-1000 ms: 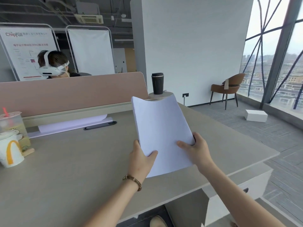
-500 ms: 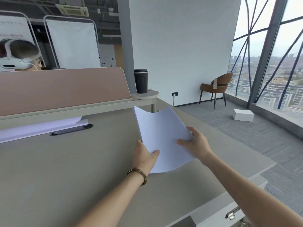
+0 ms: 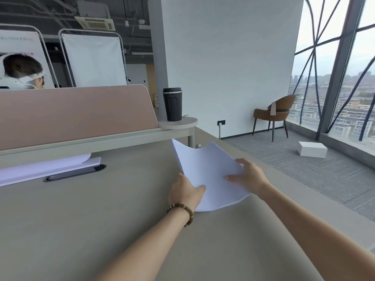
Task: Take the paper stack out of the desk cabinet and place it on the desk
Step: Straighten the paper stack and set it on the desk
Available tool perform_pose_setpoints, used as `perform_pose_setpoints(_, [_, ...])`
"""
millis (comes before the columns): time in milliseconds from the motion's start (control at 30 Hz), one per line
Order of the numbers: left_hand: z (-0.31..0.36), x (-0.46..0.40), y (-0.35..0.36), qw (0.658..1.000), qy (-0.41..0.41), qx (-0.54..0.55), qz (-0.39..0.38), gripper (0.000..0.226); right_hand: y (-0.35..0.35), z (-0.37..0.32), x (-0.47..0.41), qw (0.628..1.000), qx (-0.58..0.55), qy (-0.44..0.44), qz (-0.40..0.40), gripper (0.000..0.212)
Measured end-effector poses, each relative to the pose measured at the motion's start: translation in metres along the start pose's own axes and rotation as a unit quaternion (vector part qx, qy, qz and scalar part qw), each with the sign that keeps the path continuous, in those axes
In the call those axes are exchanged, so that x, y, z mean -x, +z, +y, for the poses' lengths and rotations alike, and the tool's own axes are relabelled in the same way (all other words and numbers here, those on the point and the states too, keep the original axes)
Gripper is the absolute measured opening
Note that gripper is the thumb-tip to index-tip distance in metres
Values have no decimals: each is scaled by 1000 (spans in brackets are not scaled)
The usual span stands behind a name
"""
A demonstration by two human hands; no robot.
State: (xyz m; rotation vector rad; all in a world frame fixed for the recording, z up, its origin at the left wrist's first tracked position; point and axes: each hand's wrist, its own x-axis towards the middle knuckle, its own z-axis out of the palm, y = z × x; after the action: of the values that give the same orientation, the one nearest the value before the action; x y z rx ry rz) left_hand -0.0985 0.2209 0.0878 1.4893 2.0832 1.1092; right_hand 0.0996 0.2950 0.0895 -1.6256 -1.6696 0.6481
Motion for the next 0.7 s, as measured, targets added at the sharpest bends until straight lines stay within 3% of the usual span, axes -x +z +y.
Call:
perform_pose_setpoints(300, [-1,-40,30,997,19,-79,16,59,2,16,-40,999,30,6,7,70])
perform_pose_setpoints(500, [-11,-60,48,978,-2,-208,9,90,6,26,-49,997,77,5,26,67])
perform_pose_setpoints(700, [-17,-59,55,968,27,-248,13,90,12,26,-49,977,213,15,26,54])
